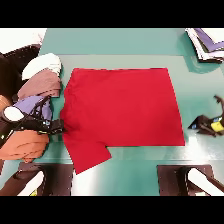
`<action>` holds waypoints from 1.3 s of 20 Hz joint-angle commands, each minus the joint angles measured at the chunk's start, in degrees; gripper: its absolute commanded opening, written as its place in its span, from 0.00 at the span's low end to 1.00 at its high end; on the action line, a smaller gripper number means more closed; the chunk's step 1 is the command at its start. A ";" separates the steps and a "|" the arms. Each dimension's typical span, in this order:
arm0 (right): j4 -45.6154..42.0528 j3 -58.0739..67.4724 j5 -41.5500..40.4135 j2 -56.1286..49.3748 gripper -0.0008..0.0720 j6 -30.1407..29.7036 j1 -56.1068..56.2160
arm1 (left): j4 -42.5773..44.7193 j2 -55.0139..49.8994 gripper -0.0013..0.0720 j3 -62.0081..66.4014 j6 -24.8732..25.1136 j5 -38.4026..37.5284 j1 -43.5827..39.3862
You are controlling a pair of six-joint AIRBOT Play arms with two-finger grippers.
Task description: Fold the shirts.
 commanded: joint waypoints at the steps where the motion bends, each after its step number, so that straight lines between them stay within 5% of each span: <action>1: 1.01 -9.44 -2.78 -2.67 0.70 -0.13 -3.37 | -0.15 0.24 0.05 2.05 0.24 0.15 0.02; 9: 6.86 -11.87 -6.03 -5.14 0.60 -1.62 -0.96 | -0.39 0.24 0.05 2.05 0.17 2.05 0.02; 10: 6.91 -11.87 -5.97 -5.14 0.38 -1.70 1.14 | -0.39 0.24 0.05 2.05 0.17 1.99 0.02; 13: 6.80 -11.17 -6.01 -5.11 0.03 -2.71 8.79 | -0.33 0.28 0.05 2.32 0.33 1.38 0.02; 18: 7.34 2.62 -3.48 2.78 0.03 -1.49 15.63 | 1.44 3.26 0.05 15.06 0.57 -1.77 0.02; 26: 7.17 45.59 -11.04 18.23 0.03 -1.01 11.58 | 1.62 10.19 0.05 63.69 0.11 -2.84 0.02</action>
